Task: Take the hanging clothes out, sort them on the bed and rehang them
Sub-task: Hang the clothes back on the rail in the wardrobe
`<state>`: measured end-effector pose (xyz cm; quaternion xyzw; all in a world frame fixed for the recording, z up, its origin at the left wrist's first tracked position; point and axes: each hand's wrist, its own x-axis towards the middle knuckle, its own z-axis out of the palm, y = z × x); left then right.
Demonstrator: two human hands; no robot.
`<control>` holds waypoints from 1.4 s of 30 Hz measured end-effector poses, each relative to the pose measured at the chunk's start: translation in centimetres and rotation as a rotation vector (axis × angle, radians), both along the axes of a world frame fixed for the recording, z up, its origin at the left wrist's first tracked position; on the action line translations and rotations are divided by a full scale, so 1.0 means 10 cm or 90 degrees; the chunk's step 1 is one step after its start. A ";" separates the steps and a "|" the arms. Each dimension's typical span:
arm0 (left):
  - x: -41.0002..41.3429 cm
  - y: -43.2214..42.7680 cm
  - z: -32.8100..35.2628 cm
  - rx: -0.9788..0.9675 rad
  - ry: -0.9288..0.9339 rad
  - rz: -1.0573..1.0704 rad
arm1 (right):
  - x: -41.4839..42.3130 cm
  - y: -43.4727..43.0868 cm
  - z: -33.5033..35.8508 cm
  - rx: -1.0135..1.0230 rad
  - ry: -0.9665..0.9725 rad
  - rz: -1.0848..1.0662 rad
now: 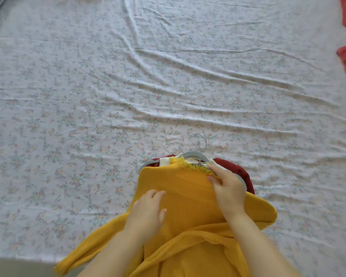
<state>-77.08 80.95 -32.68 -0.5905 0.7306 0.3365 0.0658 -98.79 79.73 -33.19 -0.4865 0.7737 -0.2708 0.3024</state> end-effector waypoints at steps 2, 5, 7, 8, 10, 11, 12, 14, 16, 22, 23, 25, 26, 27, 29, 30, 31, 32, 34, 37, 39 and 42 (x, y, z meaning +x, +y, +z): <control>0.02 -0.05 0.21 -0.055 0.052 0.053 | 0.06 0.07 0.28 -0.034 0.028 0.013; 0.12 -0.08 0.55 -0.148 0.128 0.108 | 0.18 0.19 0.69 -0.073 0.061 0.030; 0.22 -0.08 0.79 -0.203 0.156 0.118 | 0.29 0.26 1.00 -0.093 0.075 0.045; 0.28 -0.07 0.90 -0.228 0.166 0.121 | 0.35 0.29 1.15 -0.103 0.087 0.061; 0.41 -0.01 1.12 -0.272 0.177 0.131 | 0.48 0.37 1.44 -0.113 0.100 0.096; 0.48 0.05 1.22 -0.291 0.183 0.138 | 0.56 0.40 1.57 -0.113 0.099 0.111; 0.56 0.11 1.32 -0.306 0.192 0.145 | 0.64 0.44 1.70 -0.120 0.101 0.123; 0.70 0.27 1.50 -0.341 0.211 0.160 | 0.78 0.49 1.93 -0.154 0.114 0.150; 0.84 0.45 1.64 -0.392 0.222 0.174 | 0.93 0.51 2.15 -0.189 0.113 0.178; 1.20 0.89 2.14 -0.560 0.155 0.276 | 1.37 0.57 2.72 -0.284 0.065 0.310; 1.25 0.98 2.23 -0.583 0.137 0.300 | 1.45 0.60 2.81 -0.291 0.046 0.337; 1.36 1.20 2.41 -0.622 0.109 0.344 | 1.61 0.67 2.99 -0.311 0.025 0.390; 1.41 1.32 2.50 -0.636 0.098 0.369 | 1.70 0.72 3.06 -0.324 0.019 0.418; 1.47 1.44 2.58 -0.650 0.088 0.394 | 1.80 0.77 3.14 -0.337 0.007 0.444; 1.63 1.70 2.74 -0.682 0.053 0.443 | 2.02 0.89 3.30 -0.357 -0.037 0.493; 1.71 1.83 2.81 -0.697 0.036 0.465 | 2.14 0.95 3.37 -0.362 -0.057 0.519; 1.80 1.96 2.88 -0.708 0.024 0.489 | 2.27 1.02 3.44 -0.364 -0.074 0.547; 1.90 2.11 2.95 -0.719 0.012 0.519 | 2.41 1.10 3.51 -0.365 -0.092 0.576; 2.11 2.44 3.05 -0.738 -0.014 0.577 | 2.72 1.29 3.63 -0.365 -0.135 0.626; 2.47 2.99 3.23 -0.776 -0.090 0.646 | 3.27 1.62 3.78 -0.349 -0.188 0.707; 2.74 3.40 3.36 -0.798 -0.142 0.688 | 3.68 1.88 3.88 -0.345 -0.225 0.763; 3.21 4.06 3.52 -0.834 -0.204 0.760 | 4.33 2.35 4.02 -0.331 -0.279 0.849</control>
